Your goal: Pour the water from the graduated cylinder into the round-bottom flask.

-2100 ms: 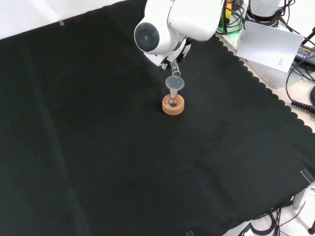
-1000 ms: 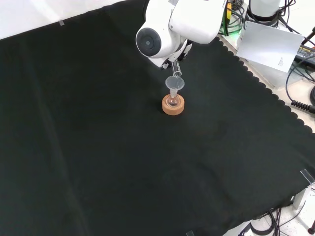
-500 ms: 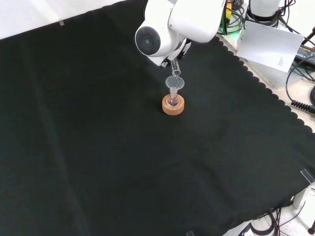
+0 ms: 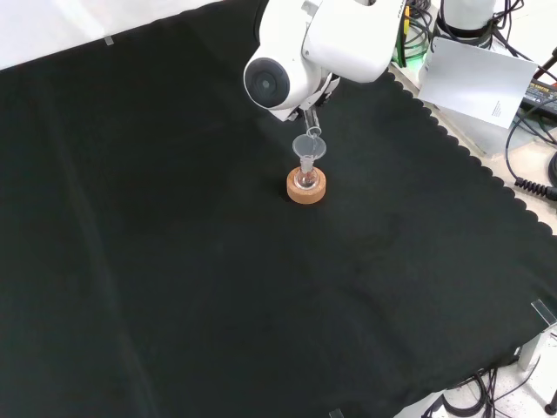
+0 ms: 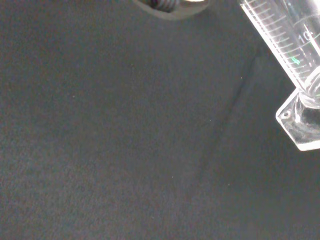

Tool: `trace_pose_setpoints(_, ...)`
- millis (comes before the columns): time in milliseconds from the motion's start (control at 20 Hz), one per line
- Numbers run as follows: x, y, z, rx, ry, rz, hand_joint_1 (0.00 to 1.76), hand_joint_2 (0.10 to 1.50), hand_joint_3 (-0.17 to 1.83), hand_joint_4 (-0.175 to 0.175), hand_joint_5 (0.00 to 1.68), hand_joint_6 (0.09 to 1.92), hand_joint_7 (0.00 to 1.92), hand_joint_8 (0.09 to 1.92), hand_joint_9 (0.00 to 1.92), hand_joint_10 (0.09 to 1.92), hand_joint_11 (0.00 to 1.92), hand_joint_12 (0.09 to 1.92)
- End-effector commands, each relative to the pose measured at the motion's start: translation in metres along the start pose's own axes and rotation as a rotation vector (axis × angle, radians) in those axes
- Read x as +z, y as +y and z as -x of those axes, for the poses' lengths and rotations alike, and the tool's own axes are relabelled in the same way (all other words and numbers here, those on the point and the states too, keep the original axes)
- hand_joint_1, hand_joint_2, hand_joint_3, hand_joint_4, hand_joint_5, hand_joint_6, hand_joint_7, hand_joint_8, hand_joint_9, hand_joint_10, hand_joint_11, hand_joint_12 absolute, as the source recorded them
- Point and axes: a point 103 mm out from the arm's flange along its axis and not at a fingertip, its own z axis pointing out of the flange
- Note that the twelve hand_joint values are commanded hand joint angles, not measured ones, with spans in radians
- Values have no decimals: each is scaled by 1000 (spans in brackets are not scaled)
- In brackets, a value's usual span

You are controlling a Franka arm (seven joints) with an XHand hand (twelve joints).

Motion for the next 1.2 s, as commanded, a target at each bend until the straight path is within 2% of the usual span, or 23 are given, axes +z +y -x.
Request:
trace_pose_setpoints(50,-2,-1,-2,14,-31,1,1262,1113,0,-175,968,1009,1001,1001,1440,87,1155,823)
trace_pose_setpoints(1200,-4,-3,3,69,-96,-8,1261,1115,1,-175,964,1014,997,1006,1438,87,1151,824)
